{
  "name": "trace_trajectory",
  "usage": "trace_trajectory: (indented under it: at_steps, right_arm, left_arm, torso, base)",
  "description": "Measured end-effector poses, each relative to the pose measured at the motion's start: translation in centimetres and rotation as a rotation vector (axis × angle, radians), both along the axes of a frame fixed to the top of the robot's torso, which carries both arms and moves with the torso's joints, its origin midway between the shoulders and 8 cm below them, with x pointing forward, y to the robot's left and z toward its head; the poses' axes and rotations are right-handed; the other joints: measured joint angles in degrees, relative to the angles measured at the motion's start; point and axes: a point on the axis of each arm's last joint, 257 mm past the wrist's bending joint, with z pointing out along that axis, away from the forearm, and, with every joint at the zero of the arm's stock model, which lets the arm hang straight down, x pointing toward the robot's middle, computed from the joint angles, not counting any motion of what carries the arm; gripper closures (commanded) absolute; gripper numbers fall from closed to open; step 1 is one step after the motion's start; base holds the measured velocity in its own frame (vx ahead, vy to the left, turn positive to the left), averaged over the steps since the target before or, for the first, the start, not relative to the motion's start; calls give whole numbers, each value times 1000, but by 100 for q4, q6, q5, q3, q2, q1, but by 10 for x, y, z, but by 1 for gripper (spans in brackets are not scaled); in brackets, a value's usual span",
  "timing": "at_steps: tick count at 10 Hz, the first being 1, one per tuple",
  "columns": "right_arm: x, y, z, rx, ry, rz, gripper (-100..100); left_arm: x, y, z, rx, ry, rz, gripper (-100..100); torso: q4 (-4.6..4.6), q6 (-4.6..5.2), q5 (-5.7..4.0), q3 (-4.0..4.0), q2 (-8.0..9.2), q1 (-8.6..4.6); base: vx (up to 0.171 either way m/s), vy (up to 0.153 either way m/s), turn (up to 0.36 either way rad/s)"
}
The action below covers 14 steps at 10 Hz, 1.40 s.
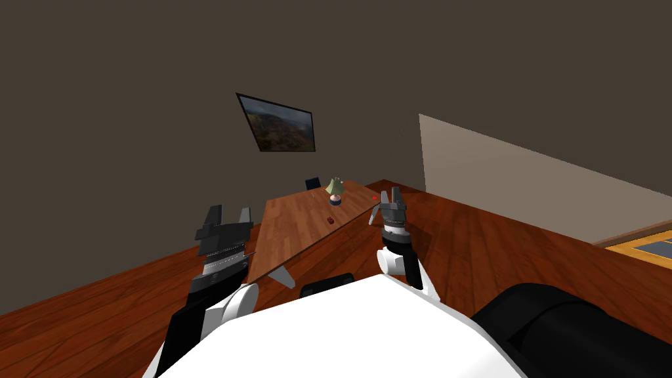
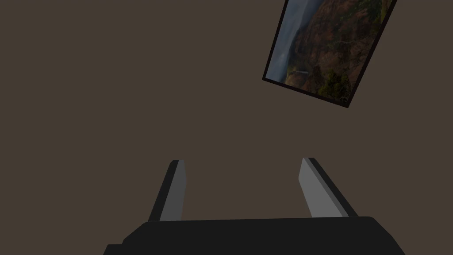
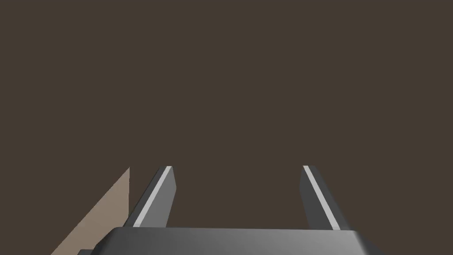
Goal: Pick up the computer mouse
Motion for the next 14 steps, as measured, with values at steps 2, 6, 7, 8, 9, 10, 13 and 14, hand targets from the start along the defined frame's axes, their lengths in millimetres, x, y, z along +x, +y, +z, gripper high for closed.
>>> trace_trajectory:
  at_steps: [2, 6, 7, 8, 9, 10, 13, 14]
  right_arm:
    - [7, 3, -4, -13, 21, 27, -100]
    - [35, 4, -28, 11, 101, 100, -100]
    - [45, 3, -36, 30, 128, 120, -100]
    - [52, 2, -43, 52, 157, 139, -100]
    - [61, 3, -52, 79, 188, 159, -100]
    - [70, 3, -66, 109, 223, 178, -100]
    - [101, 0, -103, 213, 326, 236, -100]
    - [112, -2, -118, 249, 363, 253, -100]
  left_arm:
    - [0, 0, 0, 0, 0, 0, 0]
    - [0, 0, 0, 0, 0, 0, 0]
    - [0, 0, 0, 0, 0, 0, 0]
    - [0, 0, 0, 0, 0, 0, 0]
    - [0, 0, 0, 0, 0, 0, 0]
    - [0, 0, 0, 0, 0, 0, 0]
    - [0, 0, 0, 0, 0, 0, 0]
    - [0, 0, 0, 0, 0, 0, 0]
  torso:
    - [0, 0, 1, -1, -1, 4]
    - [-2, -1, 3, -4, -7, 16]
    - [-2, -1, 5, -4, -6, 22]
    - [-1, -1, 6, -1, -1, 28]
    - [0, -1, 8, -1, -1, 36]
    - [-1, -1, 8, -2, -3, 37]
    - [-1, -1, 8, -1, -2, 39]
    - [-1, -1, 9, -3, -5, 38]
  base:
    - [3, 20, 29]
    - [9, 45, 45]
    - [-6, 76, 62]
    - [-3, 94, 65]
    - [3, 98, 64]
    - [-3, 89, 75]
    - [4, 94, 89]
    - [12, 60, 12]
